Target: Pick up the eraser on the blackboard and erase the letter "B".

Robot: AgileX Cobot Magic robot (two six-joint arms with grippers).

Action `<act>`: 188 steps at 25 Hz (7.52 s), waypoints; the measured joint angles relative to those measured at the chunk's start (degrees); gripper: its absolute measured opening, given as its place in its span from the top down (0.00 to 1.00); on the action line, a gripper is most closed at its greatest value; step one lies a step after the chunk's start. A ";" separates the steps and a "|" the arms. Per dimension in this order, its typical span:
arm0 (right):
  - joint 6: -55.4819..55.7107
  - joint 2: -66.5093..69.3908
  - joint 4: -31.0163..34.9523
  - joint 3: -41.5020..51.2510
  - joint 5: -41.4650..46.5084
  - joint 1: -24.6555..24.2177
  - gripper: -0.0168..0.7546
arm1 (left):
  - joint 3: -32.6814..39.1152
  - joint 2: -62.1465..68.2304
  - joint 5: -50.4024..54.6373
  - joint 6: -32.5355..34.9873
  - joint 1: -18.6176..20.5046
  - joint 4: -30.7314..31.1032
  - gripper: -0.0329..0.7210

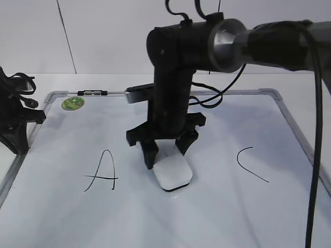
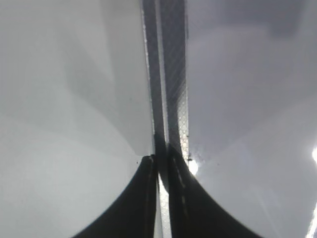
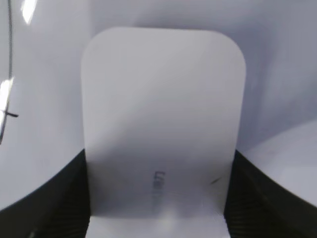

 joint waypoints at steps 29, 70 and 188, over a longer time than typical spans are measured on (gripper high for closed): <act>-0.80 -6.60 -0.18 -1.79 -0.28 -17.68 0.29 | 0.00 0.00 0.02 0.04 0.00 -0.01 0.93; -12.32 -14.65 -2.21 18.54 -2.46 -34.23 0.29 | 0.00 0.00 0.09 0.04 0.00 0.03 0.93; -11.19 -28.05 5.07 8.30 -0.17 -34.29 0.25 | 0.87 -16.58 6.51 1.58 0.00 2.84 0.65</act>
